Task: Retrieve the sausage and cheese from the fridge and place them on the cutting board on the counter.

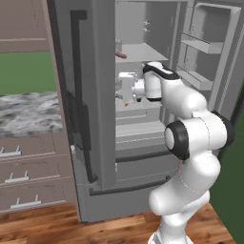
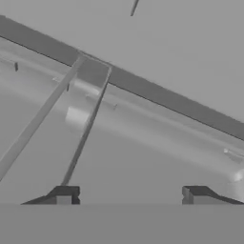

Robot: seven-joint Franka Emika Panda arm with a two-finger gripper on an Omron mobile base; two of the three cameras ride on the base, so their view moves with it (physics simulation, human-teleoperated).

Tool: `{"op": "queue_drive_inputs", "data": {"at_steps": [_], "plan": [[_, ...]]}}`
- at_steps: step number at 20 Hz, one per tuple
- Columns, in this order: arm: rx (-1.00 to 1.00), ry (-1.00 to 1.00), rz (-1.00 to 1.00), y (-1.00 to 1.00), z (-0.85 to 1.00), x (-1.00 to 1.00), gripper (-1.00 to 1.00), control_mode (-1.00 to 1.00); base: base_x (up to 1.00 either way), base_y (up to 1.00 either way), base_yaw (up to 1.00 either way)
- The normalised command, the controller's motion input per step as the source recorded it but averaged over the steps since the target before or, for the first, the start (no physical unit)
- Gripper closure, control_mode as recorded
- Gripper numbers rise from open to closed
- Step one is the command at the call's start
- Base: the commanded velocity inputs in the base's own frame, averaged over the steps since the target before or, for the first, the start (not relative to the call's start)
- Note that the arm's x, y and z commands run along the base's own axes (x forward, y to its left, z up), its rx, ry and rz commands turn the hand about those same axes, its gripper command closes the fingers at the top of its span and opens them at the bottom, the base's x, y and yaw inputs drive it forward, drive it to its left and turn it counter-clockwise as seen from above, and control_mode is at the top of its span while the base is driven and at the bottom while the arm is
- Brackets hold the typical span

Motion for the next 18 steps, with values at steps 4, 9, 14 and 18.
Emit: {"op": "queue_drive_inputs", "data": {"at_steps": [4, 9, 14, 18], "plan": [[-0.09, -0.37, 0.09, 0.92, 0.10, -0.87, -1.00, -1.00, 0.00, 0.00, 0.00], [-0.10, -0.19, 0.00, 1.00, 0.38, -0.49, -1.00, -1.00, 0.00, 0.00, 0.00], [-0.18, 0.09, -0.17, -0.26, 0.39, -0.27, -1.00, -1.00, 0.00, 0.00, 0.00], [-0.33, 0.11, -0.39, -0.91, 0.01, -0.01, -1.00, -1.00, 0.00, 0.00, 0.00]]}}
